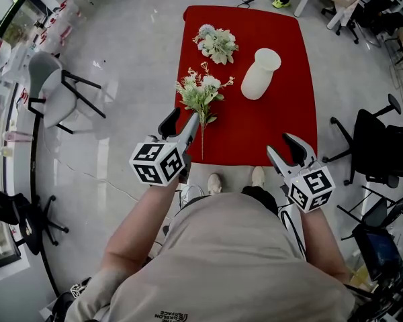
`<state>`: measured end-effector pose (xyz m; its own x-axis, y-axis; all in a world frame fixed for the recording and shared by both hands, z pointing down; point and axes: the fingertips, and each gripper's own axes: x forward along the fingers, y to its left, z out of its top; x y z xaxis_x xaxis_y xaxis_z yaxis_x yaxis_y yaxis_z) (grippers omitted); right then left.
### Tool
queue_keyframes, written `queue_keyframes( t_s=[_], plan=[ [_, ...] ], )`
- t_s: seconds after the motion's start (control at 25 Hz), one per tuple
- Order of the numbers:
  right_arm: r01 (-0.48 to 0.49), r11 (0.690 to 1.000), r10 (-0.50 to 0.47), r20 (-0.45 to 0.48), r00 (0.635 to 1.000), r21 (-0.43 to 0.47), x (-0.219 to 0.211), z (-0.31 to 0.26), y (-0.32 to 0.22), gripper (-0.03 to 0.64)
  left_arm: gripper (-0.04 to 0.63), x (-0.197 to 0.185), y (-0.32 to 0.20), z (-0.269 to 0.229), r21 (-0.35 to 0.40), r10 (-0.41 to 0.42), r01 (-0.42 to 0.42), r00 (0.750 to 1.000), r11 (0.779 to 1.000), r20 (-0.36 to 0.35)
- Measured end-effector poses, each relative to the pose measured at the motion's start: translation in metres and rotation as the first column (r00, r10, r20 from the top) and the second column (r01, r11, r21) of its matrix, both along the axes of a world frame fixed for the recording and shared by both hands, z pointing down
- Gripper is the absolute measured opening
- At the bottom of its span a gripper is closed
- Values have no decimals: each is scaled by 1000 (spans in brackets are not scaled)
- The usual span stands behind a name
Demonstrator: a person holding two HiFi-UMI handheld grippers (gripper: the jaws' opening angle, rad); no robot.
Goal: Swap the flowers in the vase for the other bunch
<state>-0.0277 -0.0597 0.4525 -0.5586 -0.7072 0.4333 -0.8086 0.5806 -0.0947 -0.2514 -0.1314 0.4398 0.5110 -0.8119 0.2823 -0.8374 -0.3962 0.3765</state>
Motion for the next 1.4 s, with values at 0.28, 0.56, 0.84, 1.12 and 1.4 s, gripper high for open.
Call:
queue_keyframes(
  t_s=[0.28, 0.56, 0.84, 1.12, 1.4],
  plan=[
    [-1, 1000, 1, 7, 1000, 5, -3, 0, 3, 224, 209, 25, 40, -11, -7, 95, -95, 995, 995, -20],
    [-5, 1000, 4, 8, 1000, 5, -5, 3, 7, 222, 209, 38, 67, -2, -24, 157, -157, 988, 987, 11],
    [-8, 1000, 8, 0, 1000, 1, -4, 4, 7, 222, 210, 43, 73, -1, -26, 175, -174, 984, 984, 29],
    [-2, 1000, 2, -3, 1000, 3, -3, 2, 4, 222, 209, 45, 71, 0, -30, 178, -178, 984, 984, 22],
    [-6, 1000, 6, -1, 1000, -3, 6, 5, 2, 222, 210, 49, 63, -1, -26, 180, -180, 984, 983, 0]
  ],
)
